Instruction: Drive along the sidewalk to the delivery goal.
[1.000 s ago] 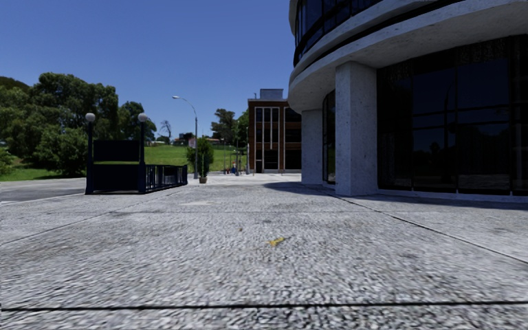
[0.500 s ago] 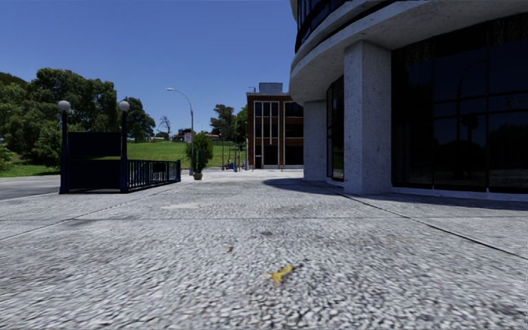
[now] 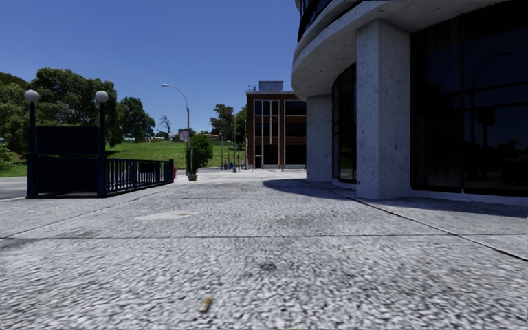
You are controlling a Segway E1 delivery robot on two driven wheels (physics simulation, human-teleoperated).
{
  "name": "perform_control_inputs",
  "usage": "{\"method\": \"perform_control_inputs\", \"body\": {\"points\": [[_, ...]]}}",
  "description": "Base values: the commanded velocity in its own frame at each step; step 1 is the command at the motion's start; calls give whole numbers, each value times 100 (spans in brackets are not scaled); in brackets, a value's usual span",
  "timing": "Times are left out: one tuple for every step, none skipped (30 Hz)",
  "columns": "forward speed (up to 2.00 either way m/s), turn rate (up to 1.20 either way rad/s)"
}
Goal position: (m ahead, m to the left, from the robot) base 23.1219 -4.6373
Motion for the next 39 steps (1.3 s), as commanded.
{"method": "perform_control_inputs", "body": {"points": [[200,0],[200,0],[200,0],[200,0],[200,0],[200,0],[200,0],[200,0],[200,0],[200,0],[200,0],[200,0],[200,0],[200,0],[200,0],[200,0],[200,0],[200,0],[200,0],[200,0],[200,0],[200,0],[200,0],[200,0],[200,0],[200,0],[200,0],[200,0],[200,0],[200,0],[200,0],[200,0],[200,0],[200,0],[200,0],[200,0],[200,0],[200,0],[200,0]]}}
